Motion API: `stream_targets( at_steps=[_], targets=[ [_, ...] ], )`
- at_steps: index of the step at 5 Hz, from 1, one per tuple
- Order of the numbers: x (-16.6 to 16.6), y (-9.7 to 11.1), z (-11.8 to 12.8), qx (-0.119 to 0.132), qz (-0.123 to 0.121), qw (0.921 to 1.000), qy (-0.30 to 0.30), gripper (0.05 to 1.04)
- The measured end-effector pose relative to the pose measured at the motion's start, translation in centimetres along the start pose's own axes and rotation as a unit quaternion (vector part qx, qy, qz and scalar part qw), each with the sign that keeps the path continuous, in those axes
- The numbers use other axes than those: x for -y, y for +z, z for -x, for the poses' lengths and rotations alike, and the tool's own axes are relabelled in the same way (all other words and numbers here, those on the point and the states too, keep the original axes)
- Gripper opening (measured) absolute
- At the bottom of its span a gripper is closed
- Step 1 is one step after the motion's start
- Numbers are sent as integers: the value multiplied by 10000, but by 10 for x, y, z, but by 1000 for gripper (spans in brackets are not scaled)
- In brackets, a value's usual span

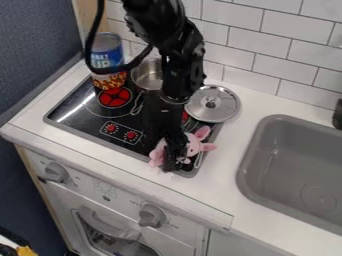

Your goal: Took the pink rabbit and placed it on the left side of stove

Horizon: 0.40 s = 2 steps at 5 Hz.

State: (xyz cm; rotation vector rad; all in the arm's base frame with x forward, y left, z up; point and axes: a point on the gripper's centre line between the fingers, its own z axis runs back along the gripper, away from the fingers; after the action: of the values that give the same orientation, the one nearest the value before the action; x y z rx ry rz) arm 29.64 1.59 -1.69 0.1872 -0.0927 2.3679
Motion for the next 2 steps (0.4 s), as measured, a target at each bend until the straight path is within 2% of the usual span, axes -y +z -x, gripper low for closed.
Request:
stream_targets(
  at_steps=[1,2],
  targets=[
    [5,0,2,-72,160,9998,-47,658],
    [0,-4,1,-125,131,9998,-96,394]
  ],
)
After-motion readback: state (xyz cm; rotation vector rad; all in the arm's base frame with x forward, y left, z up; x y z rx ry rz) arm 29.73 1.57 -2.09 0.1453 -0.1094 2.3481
